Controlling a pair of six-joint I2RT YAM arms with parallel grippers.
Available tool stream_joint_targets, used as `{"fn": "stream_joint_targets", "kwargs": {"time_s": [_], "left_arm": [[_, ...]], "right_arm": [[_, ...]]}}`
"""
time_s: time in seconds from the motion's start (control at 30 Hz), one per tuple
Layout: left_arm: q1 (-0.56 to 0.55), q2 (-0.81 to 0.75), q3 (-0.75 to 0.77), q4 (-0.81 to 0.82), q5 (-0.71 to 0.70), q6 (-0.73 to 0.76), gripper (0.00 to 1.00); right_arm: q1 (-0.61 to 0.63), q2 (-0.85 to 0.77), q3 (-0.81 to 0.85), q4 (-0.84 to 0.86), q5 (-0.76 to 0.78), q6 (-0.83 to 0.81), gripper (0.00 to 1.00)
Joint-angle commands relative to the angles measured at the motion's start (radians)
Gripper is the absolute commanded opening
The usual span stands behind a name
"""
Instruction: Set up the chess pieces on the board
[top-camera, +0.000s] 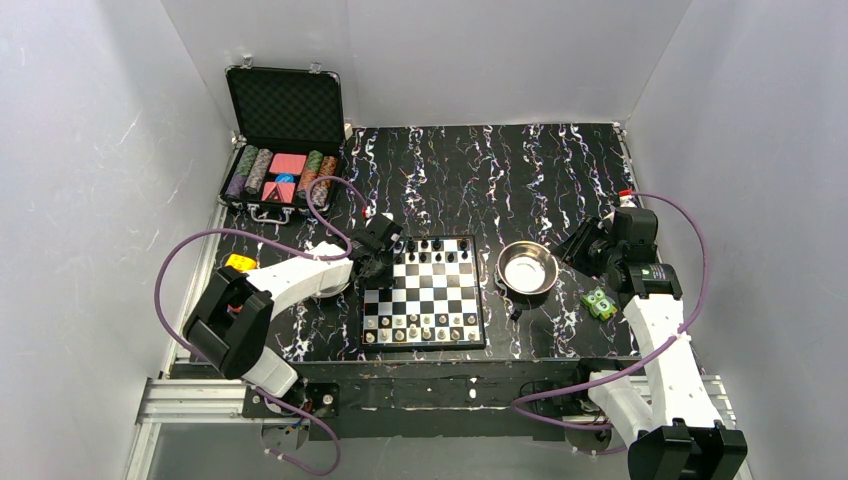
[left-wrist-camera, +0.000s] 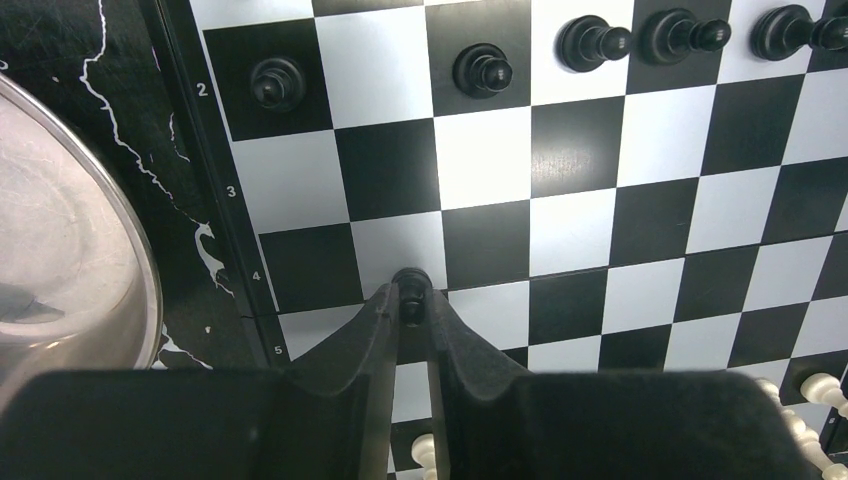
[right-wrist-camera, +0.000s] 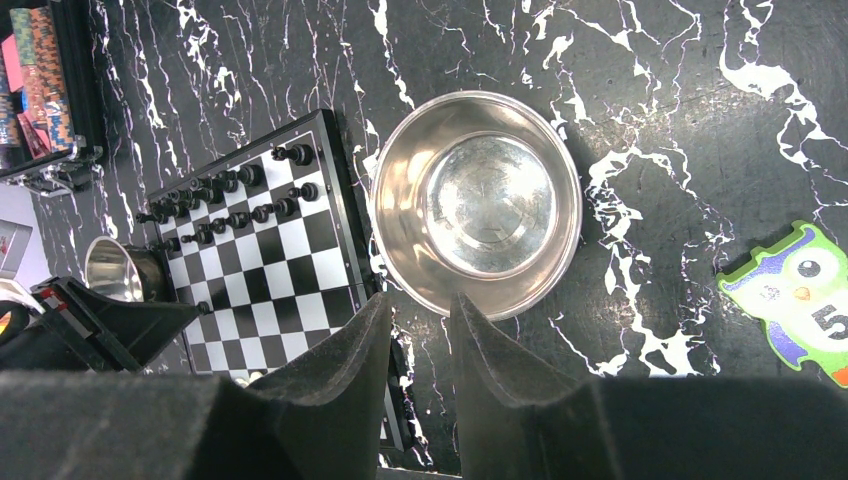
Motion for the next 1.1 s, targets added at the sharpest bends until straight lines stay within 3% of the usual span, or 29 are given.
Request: {"fn": "stream_joint_targets", "kwargs": {"time_s": [0.0, 0.4, 1.07], "left_arm": [[0.005, 0.005, 0.035, 0.002, -0.008, 0.011, 0.14], [0.006, 0.002, 0.067, -0.014, -0.024, 0.029, 0.0], [0.062, 0.097, 0.196, -0.013, -0.027, 0.114, 0.0]], "right_arm": [[0.004, -0.016, -0.006, 0.032, -0.018, -0.007, 0.35], [0.003, -0.016, -0.009, 0.034, -0.02, -0.005, 0.35], [0.003, -0.012, -0.012, 0.035, -0.021, -0.007, 0.35]]}}
